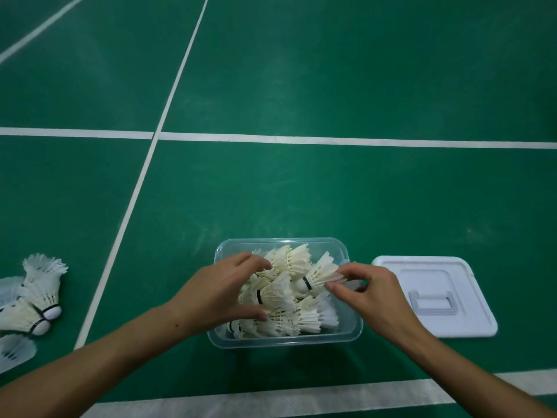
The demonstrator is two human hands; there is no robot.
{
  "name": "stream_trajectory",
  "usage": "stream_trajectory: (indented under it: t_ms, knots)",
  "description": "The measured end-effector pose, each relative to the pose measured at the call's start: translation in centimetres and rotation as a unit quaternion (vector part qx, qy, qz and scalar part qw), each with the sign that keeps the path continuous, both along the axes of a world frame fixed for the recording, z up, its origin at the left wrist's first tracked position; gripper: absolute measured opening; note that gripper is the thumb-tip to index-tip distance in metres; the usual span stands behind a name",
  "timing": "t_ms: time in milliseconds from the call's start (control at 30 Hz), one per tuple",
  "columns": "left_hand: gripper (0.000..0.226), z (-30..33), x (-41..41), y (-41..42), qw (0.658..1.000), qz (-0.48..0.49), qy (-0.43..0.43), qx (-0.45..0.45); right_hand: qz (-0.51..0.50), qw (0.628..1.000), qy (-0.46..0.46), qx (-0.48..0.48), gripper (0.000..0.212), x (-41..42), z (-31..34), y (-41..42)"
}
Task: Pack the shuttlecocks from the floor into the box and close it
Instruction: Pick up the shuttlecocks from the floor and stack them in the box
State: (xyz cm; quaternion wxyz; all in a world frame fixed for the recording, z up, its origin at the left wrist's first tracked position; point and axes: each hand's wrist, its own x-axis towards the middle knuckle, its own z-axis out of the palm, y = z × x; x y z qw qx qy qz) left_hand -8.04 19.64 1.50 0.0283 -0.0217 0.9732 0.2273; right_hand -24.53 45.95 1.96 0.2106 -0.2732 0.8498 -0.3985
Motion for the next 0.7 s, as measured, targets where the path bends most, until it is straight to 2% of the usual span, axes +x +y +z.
stream_trajectory:
  t_ms: [100,233,433,567,700]
  knots:
    - [0.068,-0.7,-0.1,0.9,0.999,-0.007,0.014,-0.037,0.036,0.999,0.025,0.019,0.015,1.3,-0.6,-0.9]
    - [0.060,-1.0,-0.4,1.4,0.999,0.004,0.022,-0.043,0.060,0.998,0.023,0.029,0.005,2.2,-1.2,-1.9]
    - [0.054,-2.1,-0.9,1.8,0.998,0.022,0.010,-0.055,0.102,0.993,0.008,0.053,0.011,4.0,-3.0,-2.7]
    - [0.058,-3.0,-1.5,2.1,0.994,0.019,0.020,-0.102,0.081,0.994,0.001,0.070,0.021,4.1,-3.9,-3.2]
    - [0.064,-3.0,-1.4,2.0,0.996,0.015,0.033,-0.084,0.085,0.993,-0.015,0.081,0.026,3.8,-3.8,-3.2]
